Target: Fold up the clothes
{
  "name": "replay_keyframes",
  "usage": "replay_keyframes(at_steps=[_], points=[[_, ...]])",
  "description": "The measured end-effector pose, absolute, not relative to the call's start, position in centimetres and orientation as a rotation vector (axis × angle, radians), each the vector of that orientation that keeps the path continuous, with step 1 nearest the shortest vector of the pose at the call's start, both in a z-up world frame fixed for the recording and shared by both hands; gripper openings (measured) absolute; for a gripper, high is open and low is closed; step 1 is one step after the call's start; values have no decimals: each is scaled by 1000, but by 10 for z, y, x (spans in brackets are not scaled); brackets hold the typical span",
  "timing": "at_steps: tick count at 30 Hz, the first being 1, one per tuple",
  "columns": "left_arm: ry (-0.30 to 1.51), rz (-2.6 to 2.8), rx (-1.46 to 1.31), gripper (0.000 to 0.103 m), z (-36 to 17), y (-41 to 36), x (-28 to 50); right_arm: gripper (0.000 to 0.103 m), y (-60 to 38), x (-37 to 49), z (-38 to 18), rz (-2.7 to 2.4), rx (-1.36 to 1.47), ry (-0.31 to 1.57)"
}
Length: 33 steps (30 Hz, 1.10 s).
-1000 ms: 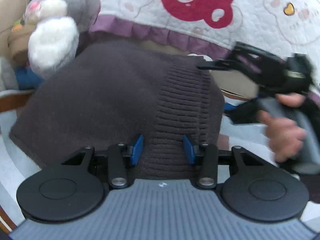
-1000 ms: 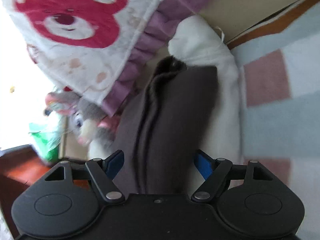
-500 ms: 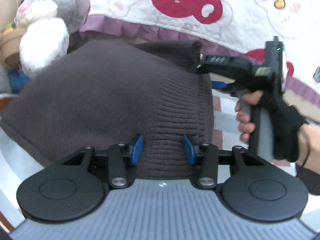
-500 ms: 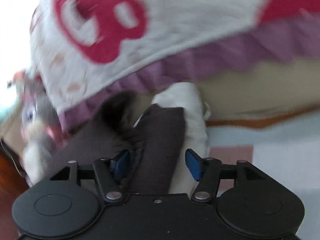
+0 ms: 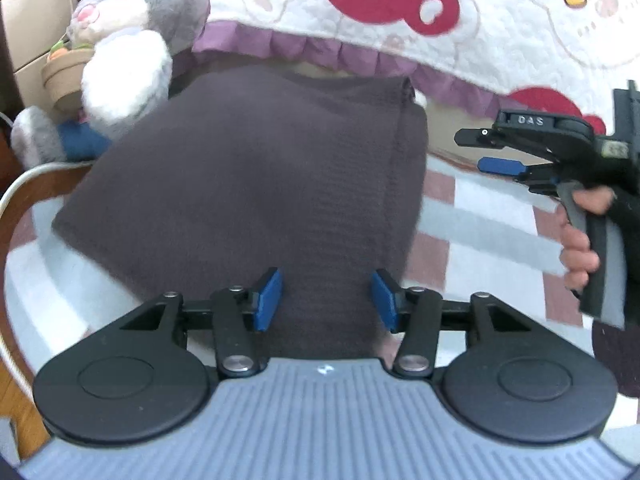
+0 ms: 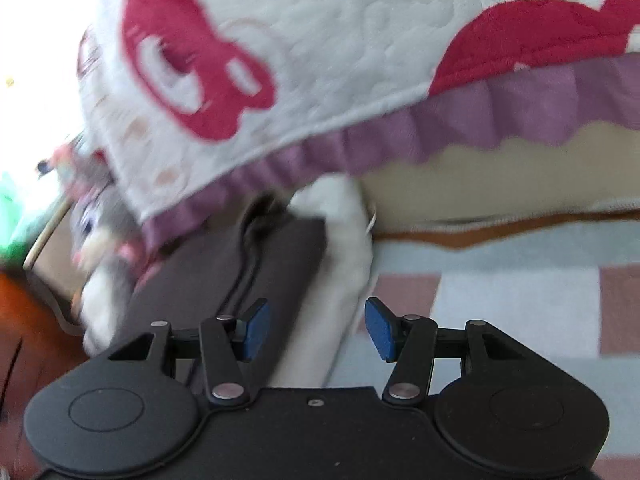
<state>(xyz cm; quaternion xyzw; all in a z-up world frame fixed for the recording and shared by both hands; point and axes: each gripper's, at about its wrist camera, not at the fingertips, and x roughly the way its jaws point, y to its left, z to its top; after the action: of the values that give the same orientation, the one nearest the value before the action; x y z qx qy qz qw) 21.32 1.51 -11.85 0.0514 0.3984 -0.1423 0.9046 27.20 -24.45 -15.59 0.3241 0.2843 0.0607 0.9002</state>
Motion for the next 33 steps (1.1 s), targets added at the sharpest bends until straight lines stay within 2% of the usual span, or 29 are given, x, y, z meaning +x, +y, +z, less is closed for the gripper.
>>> replay_keyframes(at_steps=[5, 9, 12, 14, 19, 26, 33], points=[[844, -206, 215, 62, -120, -6, 176, 59, -231, 229, -146, 225, 595, 606], [913, -135, 73, 64, -108, -4, 158, 59, -215, 195, -123, 276, 443, 594], [900, -73, 75, 71, -93, -13, 139, 59, -209, 167, -106, 282, 325, 578], [889, -65, 96, 80, -84, -21, 127, 59, -209, 150, -97, 277, 276, 581], [864, -44, 114, 82, -66, -41, 97, 60, -219, 106, -80, 271, 233, 574], [855, -17, 141, 95, -58, -69, 55, 63, -228, 48, -66, 235, 130, 585], [908, -17, 170, 95, -66, -94, 35, 64, -236, 23, -59, 188, 104, 620]])
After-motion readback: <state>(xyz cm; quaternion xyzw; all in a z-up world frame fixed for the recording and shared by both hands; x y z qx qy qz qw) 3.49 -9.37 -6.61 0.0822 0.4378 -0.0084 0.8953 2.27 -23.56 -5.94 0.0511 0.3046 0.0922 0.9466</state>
